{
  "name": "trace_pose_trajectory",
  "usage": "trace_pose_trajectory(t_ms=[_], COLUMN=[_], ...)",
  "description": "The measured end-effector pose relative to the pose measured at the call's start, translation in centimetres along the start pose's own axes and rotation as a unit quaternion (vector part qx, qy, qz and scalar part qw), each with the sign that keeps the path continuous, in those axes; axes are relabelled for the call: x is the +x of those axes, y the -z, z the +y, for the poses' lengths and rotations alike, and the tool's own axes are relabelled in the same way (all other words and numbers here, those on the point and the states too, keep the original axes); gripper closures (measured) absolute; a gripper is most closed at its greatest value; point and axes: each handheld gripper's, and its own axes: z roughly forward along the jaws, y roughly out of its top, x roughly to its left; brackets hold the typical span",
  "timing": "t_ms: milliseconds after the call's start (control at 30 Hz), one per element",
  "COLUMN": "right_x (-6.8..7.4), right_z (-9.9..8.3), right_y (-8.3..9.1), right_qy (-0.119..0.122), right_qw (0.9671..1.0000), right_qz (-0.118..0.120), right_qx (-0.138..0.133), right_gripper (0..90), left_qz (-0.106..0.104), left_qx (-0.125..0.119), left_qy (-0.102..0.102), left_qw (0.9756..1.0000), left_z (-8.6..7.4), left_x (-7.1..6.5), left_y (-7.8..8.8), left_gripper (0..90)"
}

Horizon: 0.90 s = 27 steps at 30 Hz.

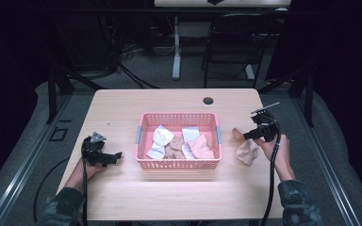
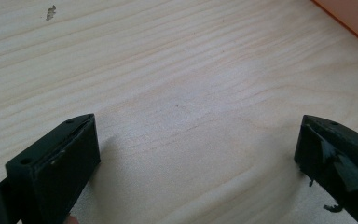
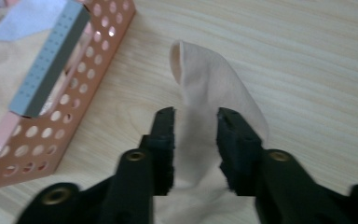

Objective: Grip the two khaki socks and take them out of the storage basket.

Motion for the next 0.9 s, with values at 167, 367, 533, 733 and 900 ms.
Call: trace_pose_trajectory(t_ms=[167, 367, 533, 733, 900], right_x=[0.2, 0.9, 2.2, 4.1, 5.5], right_z=[0.1, 0.5, 1.0, 1.5, 1.9], right_y=[0.8, 1.9, 2.9, 3.7, 4.0], right_qy=[0.008, 0.022, 0.043, 0.068, 0.085], right_qw=[0.9998, 0.9992, 0.9982, 0.9965, 0.9948], right_qz=[0.006, 0.017, 0.017, 0.017, 0.025], right_qx=[-0.017, -0.030, -0.038, -0.045, -0.052], right_gripper=[27.3, 10.2, 3.3, 0.0, 0.0], left_qz=[0.000, -0.001, -0.001, -0.002, -0.001], left_qx=[0.000, 0.001, 0.002, 0.002, -0.001], left_qy=[-0.001, -0.003, -0.002, -0.002, 0.000], left_qw=[1.0000, 1.0000, 1.0000, 1.0000, 1.0000], left_z=[0.0, 0.0, -0.1, -0.1, -0.1], left_x=[0.0, 0.0, 0.0, 0.0, -0.1], left_y=[0.0, 0.1, 0.1, 0.1, 0.1], left_gripper=[0.0, 0.0, 0.0, 0.0, 0.0])
